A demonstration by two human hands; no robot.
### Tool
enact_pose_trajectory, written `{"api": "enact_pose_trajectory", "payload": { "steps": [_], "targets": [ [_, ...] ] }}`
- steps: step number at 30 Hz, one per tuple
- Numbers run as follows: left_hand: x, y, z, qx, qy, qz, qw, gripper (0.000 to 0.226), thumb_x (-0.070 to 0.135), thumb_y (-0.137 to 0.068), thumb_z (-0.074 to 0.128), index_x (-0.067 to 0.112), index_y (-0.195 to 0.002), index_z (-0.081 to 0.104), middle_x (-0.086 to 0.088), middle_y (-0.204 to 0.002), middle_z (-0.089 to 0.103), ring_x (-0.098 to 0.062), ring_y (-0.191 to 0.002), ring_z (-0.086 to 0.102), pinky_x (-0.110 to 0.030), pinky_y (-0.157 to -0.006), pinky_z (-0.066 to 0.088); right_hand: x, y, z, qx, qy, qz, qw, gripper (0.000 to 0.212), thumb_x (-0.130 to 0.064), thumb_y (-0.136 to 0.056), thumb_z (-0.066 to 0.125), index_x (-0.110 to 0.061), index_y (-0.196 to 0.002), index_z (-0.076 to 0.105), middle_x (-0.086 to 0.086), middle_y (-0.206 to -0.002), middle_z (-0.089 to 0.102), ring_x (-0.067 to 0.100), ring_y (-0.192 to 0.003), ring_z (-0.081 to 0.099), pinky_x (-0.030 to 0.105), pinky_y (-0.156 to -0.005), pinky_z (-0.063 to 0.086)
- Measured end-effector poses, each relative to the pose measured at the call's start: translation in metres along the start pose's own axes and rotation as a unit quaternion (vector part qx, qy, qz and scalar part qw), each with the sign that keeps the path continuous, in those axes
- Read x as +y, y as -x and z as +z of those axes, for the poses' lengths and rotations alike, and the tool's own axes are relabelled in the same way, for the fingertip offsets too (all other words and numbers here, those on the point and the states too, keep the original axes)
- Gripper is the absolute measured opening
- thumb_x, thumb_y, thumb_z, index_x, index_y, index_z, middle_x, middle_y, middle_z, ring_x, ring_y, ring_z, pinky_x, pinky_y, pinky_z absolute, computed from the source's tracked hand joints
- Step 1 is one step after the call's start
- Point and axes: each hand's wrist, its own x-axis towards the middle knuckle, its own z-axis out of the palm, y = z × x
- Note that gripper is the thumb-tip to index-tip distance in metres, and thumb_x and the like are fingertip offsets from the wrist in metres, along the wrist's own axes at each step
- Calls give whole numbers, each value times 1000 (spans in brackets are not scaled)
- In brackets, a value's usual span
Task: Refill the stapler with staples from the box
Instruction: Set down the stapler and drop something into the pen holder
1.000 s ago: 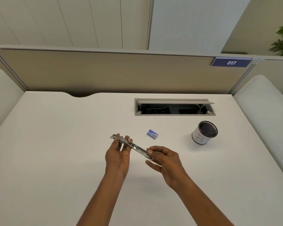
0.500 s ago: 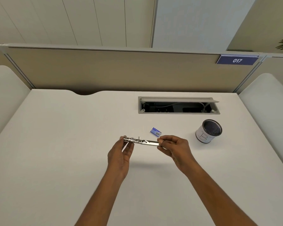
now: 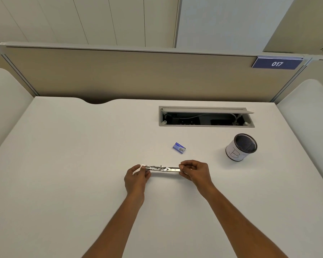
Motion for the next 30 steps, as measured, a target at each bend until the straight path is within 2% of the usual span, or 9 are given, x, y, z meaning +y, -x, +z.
{"api": "enact_pose_trajectory", "payload": {
  "steps": [2,5,8,11,14,17,21,26,30],
  "targets": [
    [-6,-4,-1,19,-37,7,999,20,7,-96,69,3,-114,64,-23,-105,71,-28,-79,71,-43,-91,60,10,-2,1,10,16,5,1000,8,1,-81,81,-3,-88,80,12,-80,75,21,-75,74,30,-75,63],
    [-10,-6,-3,33,-91,24,995,20,7,-94,70,7,-114,66,-17,-103,74,-21,-73,74,-41,-90,61,20,-5,4,24,34,4,999,8,1,-82,81,-5,-86,80,13,-82,76,19,-74,74,29,-74,63],
    [-10,-6,-3,49,-149,57,986,18,12,-93,70,13,-111,67,-5,-91,76,-11,-67,75,-33,-83,61,23,-8,5,29,48,-7,998,9,-1,-82,81,-10,-84,81,14,-85,78,19,-77,76,32,-77,64],
    [-10,-5,-1,55,-203,81,974,16,18,-95,69,16,-111,67,5,-76,74,-20,-75,76,-28,-73,56,24,-10,7,48,97,-36,994,12,-3,-81,81,-15,-84,81,6,-82,80,20,-83,78,36,-82,64],
    [-9,-5,0,54,-267,95,958,18,23,-96,66,16,-112,69,-1,-83,77,-28,-90,73,-37,-86,57,25,-11,11,73,151,-66,984,16,-5,-82,79,-20,-82,80,-2,-79,80,17,-81,78,38,-85,64],
    [-9,-5,1,61,-301,116,945,21,22,-96,66,13,-114,71,-7,-97,78,-29,-96,70,-42,-93,55,27,-10,14,87,188,-92,974,17,-5,-83,77,-22,-82,79,-6,-79,79,17,-81,77,38,-87,62],
    [-8,-7,4,69,-328,147,931,22,17,-96,66,6,-114,72,-12,-104,75,-26,-94,66,-39,-96,52,30,-9,17,97,229,-124,961,14,-6,-84,76,-20,-84,79,-9,-81,78,8,-82,73,26,-85,56],
    [-8,-8,7,68,-367,156,915,23,13,-97,64,1,-115,72,-20,-111,71,-33,-104,66,-42,-99,50,32,-10,19,101,233,-126,959,15,-5,-85,74,-20,-83,78,-12,-78,75,-9,-77,65,3,-74,44],
    [-7,-8,8,70,-395,155,903,21,10,-97,62,-2,-111,72,-22,-109,71,-37,-105,64,-43,-98,49,33,-11,18,99,237,-126,958,16,-4,-84,73,-18,-81,78,-9,-78,76,-4,-76,65,1,-71,42]
  ]
}}
